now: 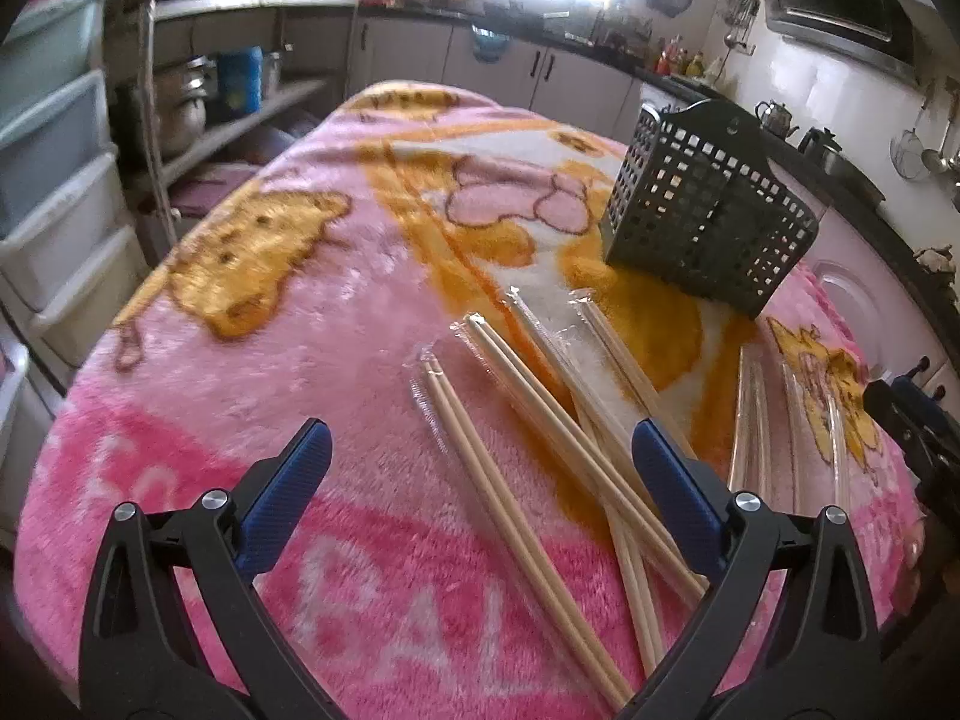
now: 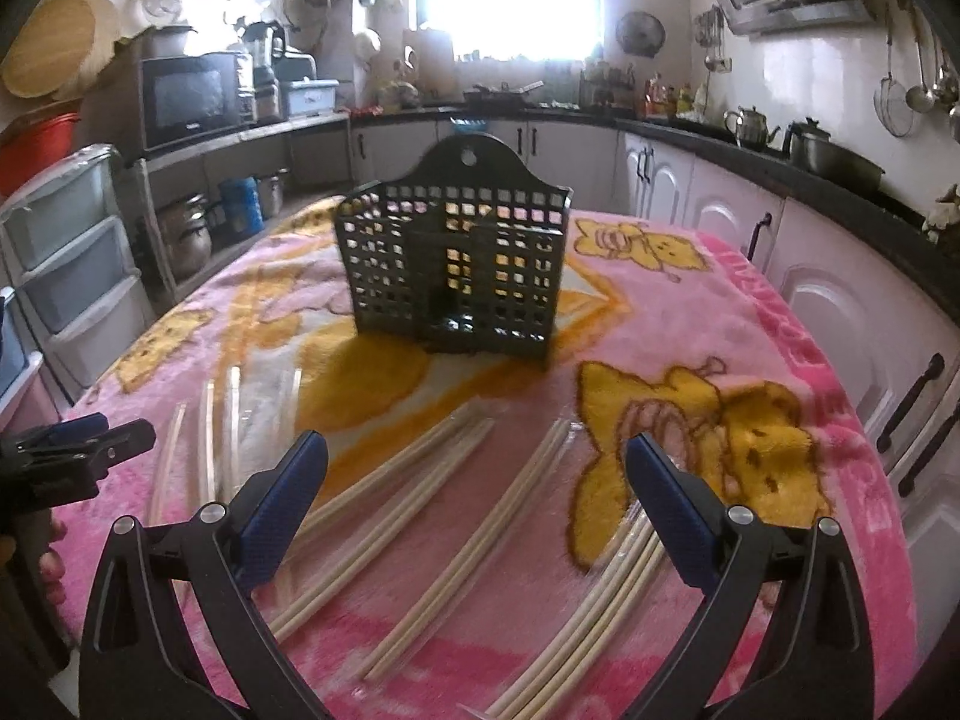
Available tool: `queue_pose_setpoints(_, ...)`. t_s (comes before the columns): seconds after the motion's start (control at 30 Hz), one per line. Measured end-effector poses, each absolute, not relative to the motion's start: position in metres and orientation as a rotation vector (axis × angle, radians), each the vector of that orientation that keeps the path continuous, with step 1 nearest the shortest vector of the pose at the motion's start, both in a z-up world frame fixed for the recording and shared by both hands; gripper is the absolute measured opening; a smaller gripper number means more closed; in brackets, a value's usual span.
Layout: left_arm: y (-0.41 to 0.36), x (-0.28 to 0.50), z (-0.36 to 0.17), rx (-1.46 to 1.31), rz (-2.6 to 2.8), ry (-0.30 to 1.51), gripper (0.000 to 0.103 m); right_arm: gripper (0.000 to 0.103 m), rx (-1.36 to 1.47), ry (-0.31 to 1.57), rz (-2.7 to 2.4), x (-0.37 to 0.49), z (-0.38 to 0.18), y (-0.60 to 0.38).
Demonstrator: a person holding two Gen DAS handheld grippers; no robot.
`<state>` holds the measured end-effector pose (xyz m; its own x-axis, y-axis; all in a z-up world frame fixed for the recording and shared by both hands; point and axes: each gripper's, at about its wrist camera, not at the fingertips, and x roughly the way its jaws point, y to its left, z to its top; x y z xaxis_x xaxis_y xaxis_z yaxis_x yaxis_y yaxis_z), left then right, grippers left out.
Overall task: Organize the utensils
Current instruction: 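Grasp a wrapped chopstick with the left tool while the right tool grasps another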
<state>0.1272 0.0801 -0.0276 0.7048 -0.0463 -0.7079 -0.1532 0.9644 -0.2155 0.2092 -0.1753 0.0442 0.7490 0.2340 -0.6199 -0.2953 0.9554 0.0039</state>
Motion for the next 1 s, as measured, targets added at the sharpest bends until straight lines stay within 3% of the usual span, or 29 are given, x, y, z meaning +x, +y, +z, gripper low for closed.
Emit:
queue_pose_setpoints(0.3, 0.094, 0.144, -0.045, -0.333, 0.052, 0.892, 0.068, 0.096, -0.08, 0.813, 0.266, 0.264, 0.025, -0.186)
queue_pose_setpoints(0.43, 0.098, 0.151, -0.049, -0.35, 0.041, 0.927, 0.06, 0.08, -0.051, 0.885, 0.259, 0.282, 0.014, -0.191)
queue_pose_setpoints(0.5, 0.101, 0.155, -0.049, -0.354, 0.049, 0.941, 0.057, 0.08, -0.038, 0.919, 0.247, 0.291, 0.008, -0.194)
queue_pose_setpoints(0.7, 0.103, 0.171, -0.048, -0.325, 0.083, 0.976, 0.039, 0.067, 0.035, 1.067, 0.25, 0.313, -0.013, -0.204)
queue_pose_setpoints(0.73, 0.104, 0.173, -0.048, -0.32, 0.086, 0.98, 0.033, 0.062, 0.044, 1.083, 0.249, 0.315, -0.014, -0.205)
queue_pose_setpoints(0.83, 0.109, 0.18, -0.047, -0.309, 0.078, 0.99, 0.018, 0.06, 0.061, 1.096, 0.25, 0.319, -0.015, -0.207)
queue_pose_setpoints(1.0, 0.12, 0.186, -0.047, -0.336, 0.057, 0.994, 0.009, 0.049, 0.08, 1.117, 0.223, 0.325, -0.015, -0.211)
